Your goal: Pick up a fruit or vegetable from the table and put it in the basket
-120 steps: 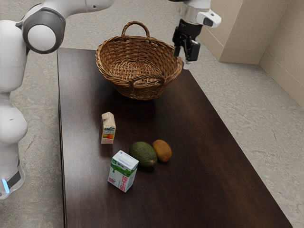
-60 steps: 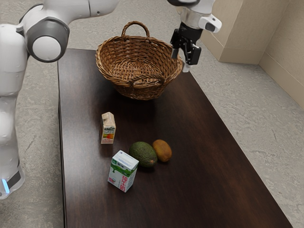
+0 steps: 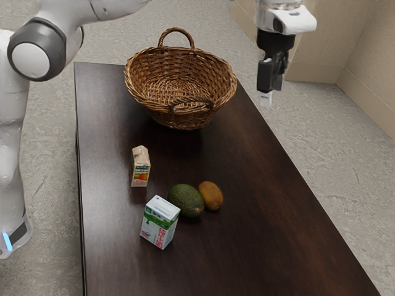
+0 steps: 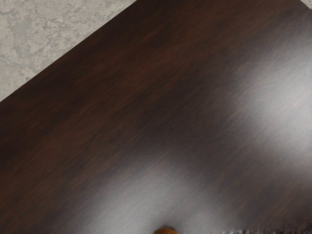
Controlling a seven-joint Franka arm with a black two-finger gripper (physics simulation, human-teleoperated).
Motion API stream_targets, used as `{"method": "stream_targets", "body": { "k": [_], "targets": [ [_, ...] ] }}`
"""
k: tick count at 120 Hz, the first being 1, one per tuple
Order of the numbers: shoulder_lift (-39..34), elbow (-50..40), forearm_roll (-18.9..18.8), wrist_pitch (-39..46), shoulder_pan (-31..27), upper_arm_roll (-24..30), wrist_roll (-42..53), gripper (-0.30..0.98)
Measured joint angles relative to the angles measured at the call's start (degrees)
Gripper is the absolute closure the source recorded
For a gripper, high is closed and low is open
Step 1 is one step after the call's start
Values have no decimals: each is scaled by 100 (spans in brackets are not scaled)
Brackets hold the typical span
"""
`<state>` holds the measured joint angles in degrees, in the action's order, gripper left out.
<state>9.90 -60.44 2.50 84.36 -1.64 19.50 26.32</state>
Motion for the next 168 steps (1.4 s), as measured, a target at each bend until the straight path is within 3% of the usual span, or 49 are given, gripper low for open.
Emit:
{"method": "stream_targets", "body": {
  "k": [29, 54, 106, 168],
  "targets": [
    [-369, -1538, -466, 205, 2, 221, 1434, 0],
    [-470, -2793, -613, 839, 14, 43, 2320, 0],
    [-889, -4310, -435, 1872, -8, -149, 3352, 0],
    [-873, -4984, -273, 2399, 294, -148, 3821, 0]
  ]
}}
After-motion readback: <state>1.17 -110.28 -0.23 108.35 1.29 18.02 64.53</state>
